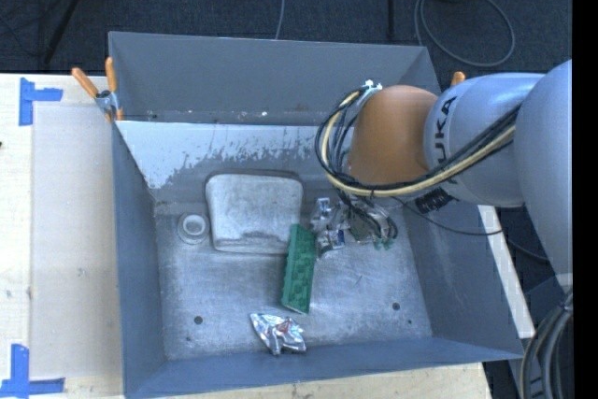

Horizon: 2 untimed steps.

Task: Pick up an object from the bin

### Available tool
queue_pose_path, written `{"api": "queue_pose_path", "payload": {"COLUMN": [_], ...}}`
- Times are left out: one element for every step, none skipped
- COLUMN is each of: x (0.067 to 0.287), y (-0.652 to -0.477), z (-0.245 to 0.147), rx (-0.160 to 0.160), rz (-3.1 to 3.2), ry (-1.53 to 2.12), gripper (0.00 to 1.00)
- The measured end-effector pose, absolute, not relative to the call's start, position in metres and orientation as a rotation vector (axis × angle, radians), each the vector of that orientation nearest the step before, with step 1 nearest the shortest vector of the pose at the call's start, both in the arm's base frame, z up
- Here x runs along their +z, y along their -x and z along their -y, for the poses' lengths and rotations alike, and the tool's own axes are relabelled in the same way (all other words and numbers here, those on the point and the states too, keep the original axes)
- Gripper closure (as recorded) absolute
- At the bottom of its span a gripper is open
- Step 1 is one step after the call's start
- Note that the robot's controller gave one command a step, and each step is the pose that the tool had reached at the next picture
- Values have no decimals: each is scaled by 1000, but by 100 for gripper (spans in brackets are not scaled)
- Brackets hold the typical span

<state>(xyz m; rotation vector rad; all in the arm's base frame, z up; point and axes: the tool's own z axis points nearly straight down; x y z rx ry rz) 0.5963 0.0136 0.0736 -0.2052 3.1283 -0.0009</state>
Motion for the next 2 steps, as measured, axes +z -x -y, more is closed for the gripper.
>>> {"api": "queue_pose_path", "payload": {"x": [174,168], "y": [-586,-585], "z": [-42,-41], "rx": [3,1], "rz": [-3130,-3137], "ry": [163,162], "gripper": [100,0]}}
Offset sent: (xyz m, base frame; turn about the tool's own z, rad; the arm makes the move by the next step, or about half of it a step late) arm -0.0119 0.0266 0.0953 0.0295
